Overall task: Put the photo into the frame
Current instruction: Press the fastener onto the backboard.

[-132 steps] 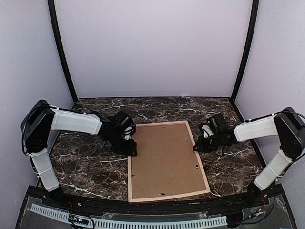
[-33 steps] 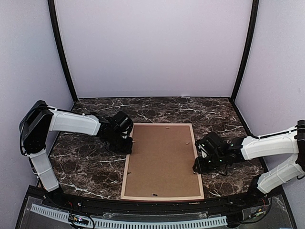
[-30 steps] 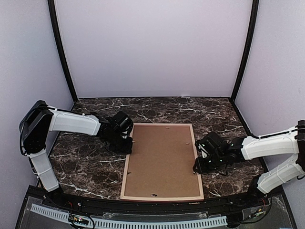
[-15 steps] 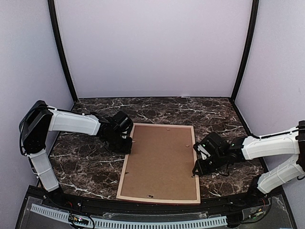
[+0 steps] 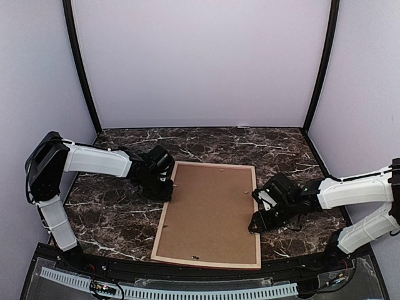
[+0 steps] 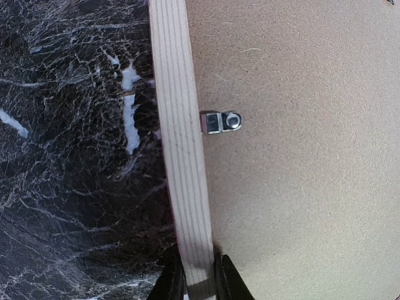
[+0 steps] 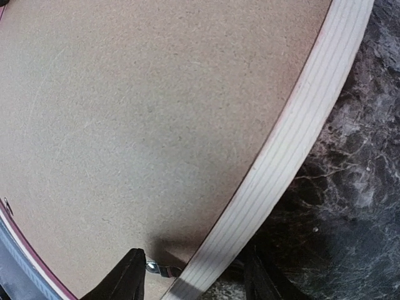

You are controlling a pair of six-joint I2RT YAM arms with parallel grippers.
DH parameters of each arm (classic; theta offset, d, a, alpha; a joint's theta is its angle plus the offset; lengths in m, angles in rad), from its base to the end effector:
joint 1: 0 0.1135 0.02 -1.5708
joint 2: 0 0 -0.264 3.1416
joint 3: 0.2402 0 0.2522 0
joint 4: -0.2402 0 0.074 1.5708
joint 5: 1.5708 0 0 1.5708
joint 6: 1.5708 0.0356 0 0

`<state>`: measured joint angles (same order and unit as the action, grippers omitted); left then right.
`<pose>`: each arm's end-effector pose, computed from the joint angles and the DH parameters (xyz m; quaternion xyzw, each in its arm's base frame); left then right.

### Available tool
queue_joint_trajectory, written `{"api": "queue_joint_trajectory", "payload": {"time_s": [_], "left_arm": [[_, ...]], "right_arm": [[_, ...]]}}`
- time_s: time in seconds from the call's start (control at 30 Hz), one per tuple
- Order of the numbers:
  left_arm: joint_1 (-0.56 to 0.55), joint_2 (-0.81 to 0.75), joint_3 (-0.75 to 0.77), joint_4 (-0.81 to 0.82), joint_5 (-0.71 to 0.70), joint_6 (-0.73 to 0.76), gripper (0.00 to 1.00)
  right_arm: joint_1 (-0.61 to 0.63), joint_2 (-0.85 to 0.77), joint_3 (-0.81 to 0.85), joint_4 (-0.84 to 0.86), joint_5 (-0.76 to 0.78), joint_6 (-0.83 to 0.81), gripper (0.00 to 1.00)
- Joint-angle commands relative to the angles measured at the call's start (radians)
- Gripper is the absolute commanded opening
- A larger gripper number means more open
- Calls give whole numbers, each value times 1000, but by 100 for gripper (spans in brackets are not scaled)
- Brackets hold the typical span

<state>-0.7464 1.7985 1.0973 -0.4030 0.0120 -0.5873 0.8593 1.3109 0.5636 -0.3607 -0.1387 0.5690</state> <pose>0.2602 -0.2412 0.1606 0.0787 0.9697 -0.1476 0.1780 0.1408 0.1709 0.1484 -0.1562 0.9585 0.2008 0.1287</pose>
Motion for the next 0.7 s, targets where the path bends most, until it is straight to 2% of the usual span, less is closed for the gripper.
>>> {"api": "queue_joint_trajectory", "payload": {"time_s": [0.0,0.23,0.67], "left_arm": [[-7,-7,-13,-30,5,15,18],[-6,-8,-19,-23,5,12,18],[-6,-16,-27,-17,12,13,18]], "right_arm": [[-12,-23,-10,-83,-7,29,55],[-10,-2,-23,-62,-24,52,50],[-6,37,-29,20,-25,104,46]]}}
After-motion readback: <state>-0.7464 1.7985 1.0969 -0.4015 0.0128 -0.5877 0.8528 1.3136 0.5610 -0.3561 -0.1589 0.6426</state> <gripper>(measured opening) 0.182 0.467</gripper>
